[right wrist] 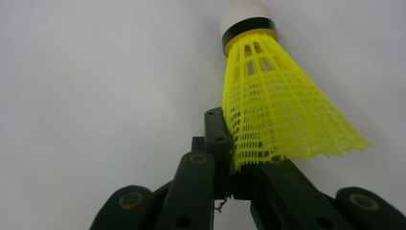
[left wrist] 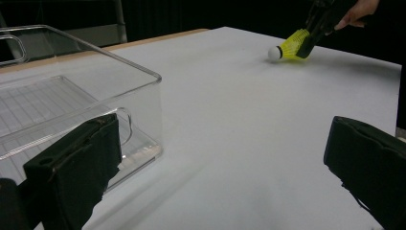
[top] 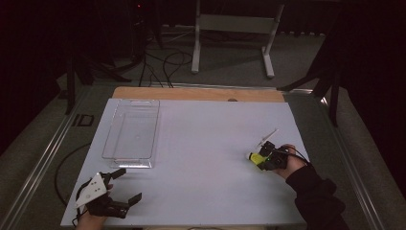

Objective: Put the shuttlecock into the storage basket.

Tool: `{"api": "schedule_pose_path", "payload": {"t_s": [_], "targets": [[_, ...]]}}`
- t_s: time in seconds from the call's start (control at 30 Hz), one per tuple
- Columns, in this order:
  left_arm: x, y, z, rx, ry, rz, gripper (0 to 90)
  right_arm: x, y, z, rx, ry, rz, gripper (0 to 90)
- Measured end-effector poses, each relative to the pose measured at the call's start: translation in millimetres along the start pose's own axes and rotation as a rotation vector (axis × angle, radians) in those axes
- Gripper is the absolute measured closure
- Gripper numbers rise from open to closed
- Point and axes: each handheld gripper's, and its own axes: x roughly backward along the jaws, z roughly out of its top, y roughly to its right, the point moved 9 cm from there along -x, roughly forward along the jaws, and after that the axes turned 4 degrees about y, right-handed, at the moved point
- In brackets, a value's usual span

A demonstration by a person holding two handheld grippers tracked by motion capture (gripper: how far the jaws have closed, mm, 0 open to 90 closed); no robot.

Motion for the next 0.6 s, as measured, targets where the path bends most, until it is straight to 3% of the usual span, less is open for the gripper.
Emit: {"api": "schedule_pose_path", "payload": {"t_s": [0.27, 0.6], "targets": [[-0.2, 0.1, -0.3, 0.0, -0.002, 0.0, 0.0, 6.3, -4.3, 2.4, 0.025, 0.0, 0.047, 89.4], [-0.8, -0.1, -1.0, 0.0, -0.008, 0.0, 0.0, 8.4, -12.9, 4.3, 0.105, 0.005, 0.098, 89.7]]}}
